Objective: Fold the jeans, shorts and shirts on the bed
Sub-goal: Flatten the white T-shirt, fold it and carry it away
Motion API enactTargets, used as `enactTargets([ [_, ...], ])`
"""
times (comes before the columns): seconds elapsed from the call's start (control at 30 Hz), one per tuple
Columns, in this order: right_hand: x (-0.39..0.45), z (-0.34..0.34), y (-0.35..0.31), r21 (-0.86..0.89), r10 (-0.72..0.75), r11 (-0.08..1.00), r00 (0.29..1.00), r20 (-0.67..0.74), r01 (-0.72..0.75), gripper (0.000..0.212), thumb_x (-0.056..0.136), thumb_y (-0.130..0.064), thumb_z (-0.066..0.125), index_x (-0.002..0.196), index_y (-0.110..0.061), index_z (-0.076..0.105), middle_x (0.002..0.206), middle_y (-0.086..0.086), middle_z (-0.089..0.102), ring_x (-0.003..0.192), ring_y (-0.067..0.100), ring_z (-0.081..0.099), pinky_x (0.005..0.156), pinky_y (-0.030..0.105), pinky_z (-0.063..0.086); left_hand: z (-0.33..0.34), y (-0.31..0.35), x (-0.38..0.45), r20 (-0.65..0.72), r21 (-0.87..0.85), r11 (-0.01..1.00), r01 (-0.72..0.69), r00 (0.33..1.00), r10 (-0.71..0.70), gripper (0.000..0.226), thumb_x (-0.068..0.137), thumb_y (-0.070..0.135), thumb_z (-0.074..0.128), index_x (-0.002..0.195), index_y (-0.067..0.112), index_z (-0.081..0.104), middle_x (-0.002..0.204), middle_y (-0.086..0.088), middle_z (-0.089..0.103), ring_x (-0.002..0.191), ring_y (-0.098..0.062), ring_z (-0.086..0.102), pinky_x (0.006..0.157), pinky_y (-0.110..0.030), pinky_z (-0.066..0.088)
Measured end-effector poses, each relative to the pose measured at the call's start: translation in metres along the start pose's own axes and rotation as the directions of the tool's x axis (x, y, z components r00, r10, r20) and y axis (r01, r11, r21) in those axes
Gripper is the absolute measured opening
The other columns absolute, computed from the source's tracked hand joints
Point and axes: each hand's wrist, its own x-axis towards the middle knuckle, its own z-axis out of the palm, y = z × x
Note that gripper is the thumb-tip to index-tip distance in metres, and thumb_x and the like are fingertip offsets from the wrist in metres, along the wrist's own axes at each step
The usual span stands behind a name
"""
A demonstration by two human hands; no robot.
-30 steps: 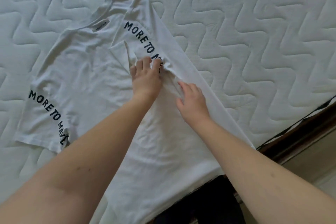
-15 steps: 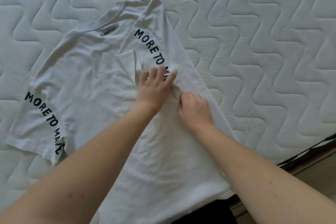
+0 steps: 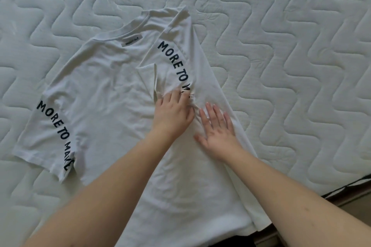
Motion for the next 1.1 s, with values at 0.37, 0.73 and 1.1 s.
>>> enactTargets([
  [0.37,0.033,-0.051,-0.002,0.141,0.032,0.990,0.917,-0.398,0.027,0.048,0.096,-0.036,0.041,0.136,-0.013,0.053,0.145,0.008,0.047,0.134,0.026,0.042,0.109,0.035,0.025,-0.032,-0.011,0.068,-0.056,-0.142,0.987,0.074,0.995,-0.082,0.028,0.098,0.030,0.045,0.116,0.014,0.059,0.112,-0.008,0.059,0.104,-0.031,0.054,0.100,-0.044,0.030],
  [0.73,0.121,-0.074,0.042,0.045,-0.266,0.956,0.922,-0.283,0.289,0.061,0.098,-0.045,0.029,0.153,-0.019,0.027,0.161,0.000,0.022,0.149,0.014,0.016,0.122,0.035,0.008,-0.066,-0.036,0.252,0.101,-0.303,0.895,0.328,0.945,-0.312,0.056,0.093,0.056,0.050,0.126,0.011,0.055,0.123,-0.010,0.059,0.114,-0.030,0.054,0.089,-0.039,0.043],
  [1.1,0.131,-0.060,0.047,-0.058,-0.300,0.952,0.887,-0.351,0.299,0.072,0.091,-0.050,0.040,0.151,-0.011,0.032,0.159,0.009,0.025,0.148,0.021,0.021,0.119,0.045,0.018,-0.065,-0.071,0.288,0.334,-0.545,0.728,0.416,0.904,-0.267,0.018,0.093,0.037,0.062,0.097,0.022,0.071,0.072,0.008,0.058,0.060,-0.009,0.052,0.043,-0.013,0.039],
])
